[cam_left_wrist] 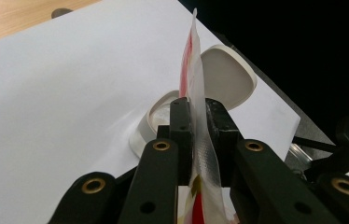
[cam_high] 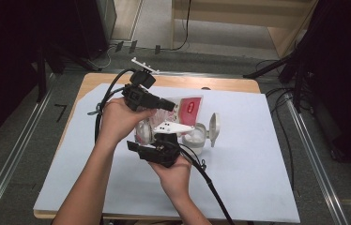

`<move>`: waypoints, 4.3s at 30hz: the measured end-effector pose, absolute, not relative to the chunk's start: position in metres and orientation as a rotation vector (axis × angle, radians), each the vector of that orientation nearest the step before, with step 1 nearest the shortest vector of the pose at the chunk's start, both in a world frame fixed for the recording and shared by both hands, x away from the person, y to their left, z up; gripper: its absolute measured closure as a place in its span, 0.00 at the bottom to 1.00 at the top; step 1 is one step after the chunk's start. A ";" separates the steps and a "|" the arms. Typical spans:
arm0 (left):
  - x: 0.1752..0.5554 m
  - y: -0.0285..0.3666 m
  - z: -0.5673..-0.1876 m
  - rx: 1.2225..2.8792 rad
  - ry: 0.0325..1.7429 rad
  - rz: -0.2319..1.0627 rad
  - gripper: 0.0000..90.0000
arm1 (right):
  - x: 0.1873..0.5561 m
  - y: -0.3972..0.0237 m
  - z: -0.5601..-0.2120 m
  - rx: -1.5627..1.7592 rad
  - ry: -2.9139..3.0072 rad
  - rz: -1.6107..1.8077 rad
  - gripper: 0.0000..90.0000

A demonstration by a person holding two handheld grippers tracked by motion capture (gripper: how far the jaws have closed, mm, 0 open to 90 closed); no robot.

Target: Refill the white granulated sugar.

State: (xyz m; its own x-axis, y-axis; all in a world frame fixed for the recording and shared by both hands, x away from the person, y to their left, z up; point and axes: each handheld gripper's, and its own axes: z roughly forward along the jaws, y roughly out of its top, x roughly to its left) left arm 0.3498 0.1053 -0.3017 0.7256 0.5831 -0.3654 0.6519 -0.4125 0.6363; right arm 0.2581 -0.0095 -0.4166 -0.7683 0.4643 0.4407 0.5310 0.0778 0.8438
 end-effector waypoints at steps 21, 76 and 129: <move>0.351 0.105 -0.302 2.120 0.918 -0.113 0.91 | 0.259 -0.013 -0.415 -1.039 -2.235 -1.806 0.69; 0.344 0.094 -0.300 2.110 0.869 -0.112 0.89 | 0.254 -0.018 -0.412 -1.044 -2.209 -1.833 0.69; 0.341 0.086 -0.306 2.063 0.852 -0.031 0.89 | 0.264 -0.024 -0.419 -1.075 -2.210 -1.840 0.69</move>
